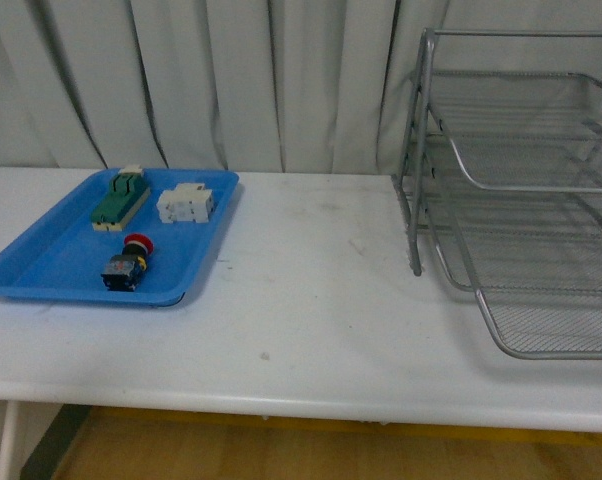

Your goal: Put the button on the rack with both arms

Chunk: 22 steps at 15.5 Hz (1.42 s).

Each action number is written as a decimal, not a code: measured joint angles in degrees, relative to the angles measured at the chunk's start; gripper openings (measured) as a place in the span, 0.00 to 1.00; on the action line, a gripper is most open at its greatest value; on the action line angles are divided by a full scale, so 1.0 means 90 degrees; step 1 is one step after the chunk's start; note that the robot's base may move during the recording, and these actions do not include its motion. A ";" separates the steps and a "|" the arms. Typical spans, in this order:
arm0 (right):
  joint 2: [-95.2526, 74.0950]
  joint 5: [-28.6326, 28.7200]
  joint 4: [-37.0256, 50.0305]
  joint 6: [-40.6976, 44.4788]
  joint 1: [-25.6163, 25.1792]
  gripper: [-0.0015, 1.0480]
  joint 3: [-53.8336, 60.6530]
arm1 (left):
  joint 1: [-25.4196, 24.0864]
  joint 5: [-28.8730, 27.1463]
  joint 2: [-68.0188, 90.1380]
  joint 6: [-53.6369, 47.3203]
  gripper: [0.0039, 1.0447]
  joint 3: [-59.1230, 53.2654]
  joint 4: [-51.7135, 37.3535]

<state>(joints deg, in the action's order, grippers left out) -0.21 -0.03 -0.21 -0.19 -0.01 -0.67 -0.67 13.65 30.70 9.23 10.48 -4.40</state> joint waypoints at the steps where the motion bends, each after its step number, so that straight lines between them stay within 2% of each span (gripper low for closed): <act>1: 0.0000 0.0000 -0.0002 0.0002 0.0000 0.93 0.0000 | -0.0034 0.0073 0.0874 -0.0005 0.94 0.0223 -0.0663; 3: 0.0000 0.0000 0.0002 0.0000 0.0000 0.94 0.0000 | -0.0134 0.0219 0.3191 -0.0165 0.94 0.1183 -0.1994; 4: 0.0000 0.0000 0.0000 0.0000 0.0000 0.94 0.0000 | -0.0160 0.0119 0.4153 -0.0287 0.94 0.1712 -0.2261; 6: 0.0000 0.0000 0.0000 0.0002 0.0000 0.94 0.0000 | -0.0134 -0.0036 0.6215 -0.0546 0.94 0.3072 -0.1904; 8: 0.0000 0.0000 0.0002 0.0002 0.0000 0.94 0.0000 | -0.0066 -0.0189 0.8376 -0.0622 0.94 0.4886 -0.1032; 13: 0.0000 0.0000 0.0002 0.0002 0.0000 0.94 0.0000 | -0.0029 -0.0481 1.0185 -0.1158 0.94 0.7242 0.0172; 22: 0.0000 0.0000 0.0000 0.0002 0.0000 0.94 0.0000 | -0.0192 -0.1042 1.1451 -0.2322 0.94 0.8228 0.0984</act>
<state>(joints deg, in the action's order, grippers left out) -0.21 -0.03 -0.21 -0.16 -0.01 -0.67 -2.39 4.27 133.75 -11.66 84.53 4.45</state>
